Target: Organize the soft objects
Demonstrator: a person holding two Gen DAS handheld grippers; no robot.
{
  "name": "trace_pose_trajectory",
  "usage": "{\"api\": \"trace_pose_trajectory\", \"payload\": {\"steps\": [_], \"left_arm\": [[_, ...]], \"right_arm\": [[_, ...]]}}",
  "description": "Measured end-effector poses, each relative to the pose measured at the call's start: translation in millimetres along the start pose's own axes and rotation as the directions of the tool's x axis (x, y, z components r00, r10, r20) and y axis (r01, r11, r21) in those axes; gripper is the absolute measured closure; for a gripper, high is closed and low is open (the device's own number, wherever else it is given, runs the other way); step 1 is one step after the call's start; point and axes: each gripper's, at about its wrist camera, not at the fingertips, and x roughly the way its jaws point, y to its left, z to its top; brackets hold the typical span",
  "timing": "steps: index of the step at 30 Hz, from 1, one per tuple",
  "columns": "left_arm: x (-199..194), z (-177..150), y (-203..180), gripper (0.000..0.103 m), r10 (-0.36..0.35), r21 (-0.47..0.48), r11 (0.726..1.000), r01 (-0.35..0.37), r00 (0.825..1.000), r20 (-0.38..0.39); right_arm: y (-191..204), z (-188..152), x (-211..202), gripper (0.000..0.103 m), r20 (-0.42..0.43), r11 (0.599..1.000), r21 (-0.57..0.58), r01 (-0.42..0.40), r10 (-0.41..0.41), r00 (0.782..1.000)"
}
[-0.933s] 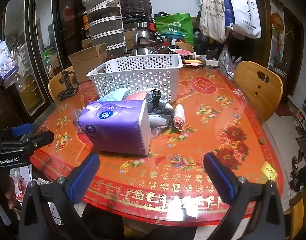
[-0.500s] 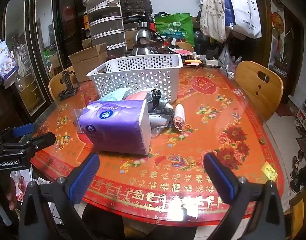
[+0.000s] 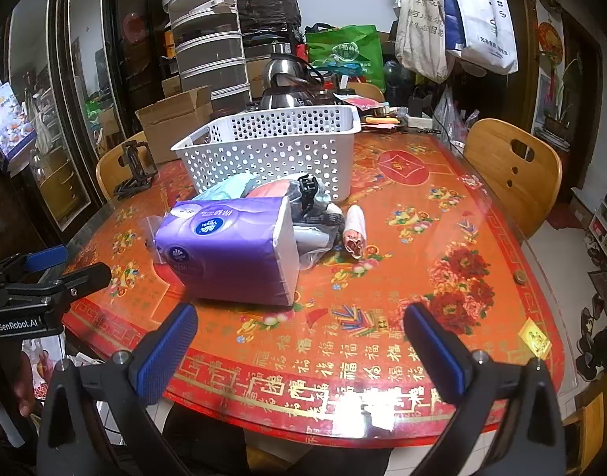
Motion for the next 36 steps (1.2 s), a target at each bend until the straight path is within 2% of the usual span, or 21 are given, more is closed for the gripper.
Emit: {"api": "trace_pose_trajectory", "payload": {"steps": [36], "left_arm": [[3.7, -1.7, 6.5, 0.0, -0.002, -0.01, 1.0, 0.002, 1.0, -0.009]], "right_arm": [[-0.7, -1.7, 4.1, 0.0, -0.019, 1.0, 0.004, -0.003, 0.003, 1.0]]}}
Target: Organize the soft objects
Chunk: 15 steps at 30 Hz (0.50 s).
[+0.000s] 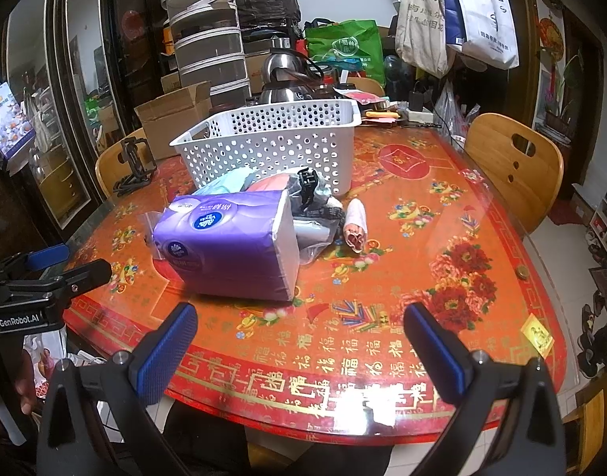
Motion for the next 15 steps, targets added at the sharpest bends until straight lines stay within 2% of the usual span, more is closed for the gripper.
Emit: {"api": "trace_pose_trajectory", "payload": {"steps": [15], "left_arm": [[2.5, 1.2, 0.8, 0.0, 0.007, 0.0, 1.0, -0.007, 1.0, 0.004]], "right_arm": [[-0.7, -0.7, 0.1, 0.0, -0.004, 1.0, 0.001, -0.001, 0.001, 1.0]]}}
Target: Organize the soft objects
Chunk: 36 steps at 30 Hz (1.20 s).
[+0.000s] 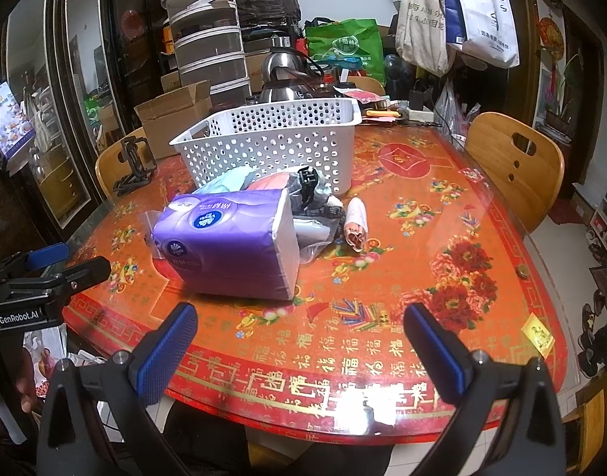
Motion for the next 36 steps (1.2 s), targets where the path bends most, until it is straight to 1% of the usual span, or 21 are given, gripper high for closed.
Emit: {"api": "trace_pose_trajectory", "payload": {"steps": [7, 14, 16, 18, 19, 20, 21, 22, 23, 25, 27, 29, 30, 32, 33, 34, 36], "left_arm": [[3.0, -0.8, -2.5, 0.0, -0.002, 0.003, 1.0, 0.002, 1.0, -0.006], [9.9, 0.8, -2.1, 0.0, 0.014, -0.003, 1.0, -0.014, 1.0, 0.012], [15.0, 1.9, 0.4, 0.0, 0.011, -0.005, 1.0, -0.011, 1.0, 0.018], [22.1, 3.0, 0.3, 0.0, 0.038, 0.008, 0.999, -0.038, 0.999, 0.017], [28.8, 3.3, -1.5, 0.0, 0.06, 0.027, 0.998, -0.06, 0.998, 0.012], [33.2, 3.4, -1.9, 0.0, 0.068, 0.033, 0.997, -0.069, 0.998, 0.008], [39.1, 3.3, -1.8, 0.0, 0.076, 0.035, 0.996, -0.076, 0.997, -0.001], [45.8, 2.9, -1.8, 0.0, 0.064, 0.041, 0.997, -0.063, 0.998, -0.015], [51.2, 2.4, -2.0, 0.0, 0.029, 0.046, 0.999, -0.028, 0.999, -0.024], [56.9, 1.6, -0.6, 0.0, -0.031, 0.03, 0.999, 0.031, 0.999, -0.01], [64.3, 0.4, -1.3, 0.0, -0.092, 0.029, 0.995, 0.093, 0.996, -0.012], [71.0, -0.9, -6.2, 0.001, -0.103, 0.047, 0.993, 0.104, 0.995, -0.012], [74.1, -2.0, -9.6, 0.005, -0.108, 0.063, 0.992, 0.109, 0.994, -0.008], [78.9, -4.1, -14.4, 0.02, -0.127, 0.075, 0.989, 0.127, 0.992, -0.003], [81.4, -4.6, -15.2, 0.034, -0.134, 0.077, 0.988, 0.134, 0.991, -0.005], [83.2, -5.1, -16.8, 0.042, -0.138, 0.078, 0.987, 0.139, 0.99, -0.007], [88.8, -5.1, -19.9, 0.045, -0.141, 0.089, 0.986, 0.142, 0.99, -0.016]], "right_arm": [[-0.8, 0.2, 2.2, 0.0, -0.006, 1.0, 0.006, 0.001, -0.001, 1.0], [-4.1, 2.0, 14.9, 0.0, 0.003, 1.0, -0.005, 0.009, -0.009, 1.0], [-5.3, 2.5, 19.7, 0.0, 0.035, 1.0, -0.014, -0.001, 0.002, 0.999], [-6.9, 2.2, 22.3, 0.0, 0.102, 1.0, -0.029, -0.008, 0.011, 0.995], [-7.0, 1.5, 26.1, 0.0, 0.116, 0.999, -0.044, 0.009, -0.003, 0.993], [-7.4, 1.9, 32.3, 0.0, 0.088, 0.999, -0.052, 0.005, -0.001, 0.996], [-9.2, 2.0, 39.0, 0.0, 0.057, 0.998, -0.045, -0.032, 0.034, 0.998], [-11.3, 2.2, 43.3, 0.0, 0.045, 0.998, -0.027, -0.058, 0.059, 0.997], [-12.9, 2.4, 46.8, 0.0, 0.035, 0.998, -0.016, -0.066, 0.067, 0.997], [-15.0, 2.7, 55.8, 0.0, 0.003, 0.998, 0.001, -0.066, 0.066, 0.998], [-16.3, 2.6, 61.7, 0.001, 0.008, 0.997, -0.008, -0.082, 0.082, 0.997], [-15.7, 3.4, 67.3, 0.012, 0.003, 0.996, -0.026, -0.08, 0.08, 0.997], [-15.2, 4.5, 70.8, 0.018, -0.001, 0.996, -0.033, -0.085, 0.085, 0.996], [-13.2, 5.2, 74.9, 0.02, 0.004, 0.993, -0.049, -0.106, 0.107, 0.994], [-12.3, 5.9, 77.1, 0.021, 0.009, 0.992, -0.057, -0.117, 0.118, 0.993], [-10.8, 6.6, 79.1, 0.022, 0.012, 0.99, -0.067, -0.127, 0.128, 0.992], [-8.6, 8.4, 82.1, 0.024, 0.018, 0.985, -0.084, -0.153, 0.155, 0.988]]}}
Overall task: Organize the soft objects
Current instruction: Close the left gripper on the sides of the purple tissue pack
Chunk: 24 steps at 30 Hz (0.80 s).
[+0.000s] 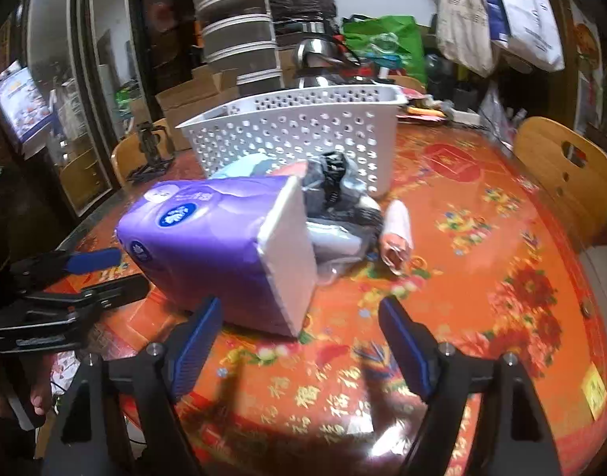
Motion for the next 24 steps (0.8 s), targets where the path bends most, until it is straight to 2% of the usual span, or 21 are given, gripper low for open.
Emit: {"api": "trace_pose_trajectory", "payload": {"steps": [4, 10, 17, 24], "left_arm": [[6.1, -1.8, -0.2, 0.061, -0.069, 0.014, 0.997, 0.069, 0.998, -0.004], [7.2, -0.5, -10.8, 0.073, -0.117, 0.071, 0.991, 0.115, 0.993, 0.018], [5.5, 0.1, -13.4, 0.074, -0.144, 0.077, 0.987, 0.141, 0.989, 0.033], [-6.4, -1.9, -17.2, 0.074, -0.111, 0.058, 0.993, 0.107, 0.991, 0.07]], "right_arm": [[3.4, 3.4, 10.0, 0.038, -0.008, 0.998, -0.029, -0.054, 0.054, 0.999], [13.0, 6.6, 19.9, 0.048, -0.016, 0.991, -0.079, -0.109, 0.108, 0.994], [18.9, 4.4, 20.4, 0.053, -0.011, 0.989, -0.104, -0.109, 0.108, 0.994], [27.8, 0.2, 14.1, 0.057, 0.012, 0.994, -0.096, -0.06, 0.061, 0.998]]}}
